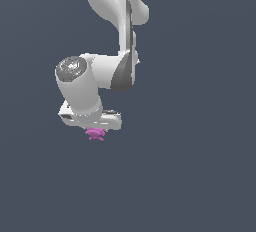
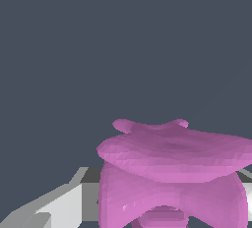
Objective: Pick up the object and move it to a goal position.
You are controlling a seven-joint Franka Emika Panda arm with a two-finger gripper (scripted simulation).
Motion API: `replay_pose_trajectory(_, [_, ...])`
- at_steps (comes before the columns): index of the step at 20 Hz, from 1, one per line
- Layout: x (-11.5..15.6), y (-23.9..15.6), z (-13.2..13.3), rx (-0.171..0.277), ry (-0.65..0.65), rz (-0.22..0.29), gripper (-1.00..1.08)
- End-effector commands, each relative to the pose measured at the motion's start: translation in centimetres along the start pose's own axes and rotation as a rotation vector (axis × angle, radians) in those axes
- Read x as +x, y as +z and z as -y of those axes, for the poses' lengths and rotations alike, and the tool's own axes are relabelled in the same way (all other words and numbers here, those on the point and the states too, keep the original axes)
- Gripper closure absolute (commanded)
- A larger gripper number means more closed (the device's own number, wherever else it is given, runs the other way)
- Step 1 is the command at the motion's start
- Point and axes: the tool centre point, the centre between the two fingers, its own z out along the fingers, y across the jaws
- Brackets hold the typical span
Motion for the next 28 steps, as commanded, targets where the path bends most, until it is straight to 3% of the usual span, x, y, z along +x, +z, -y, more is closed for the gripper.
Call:
replay_pose_trajectory(1, [0.3,-2.8,-0.3,0.000,0.000,0.000,1.08])
replay_pose_trajectory(15, [2.3,-17.3,-1.6,0.000,0.000,0.000,1.08])
replay_pose_trajectory(28, [3.4,-22.5,-2.1,0.000,0.000,0.000,1.08])
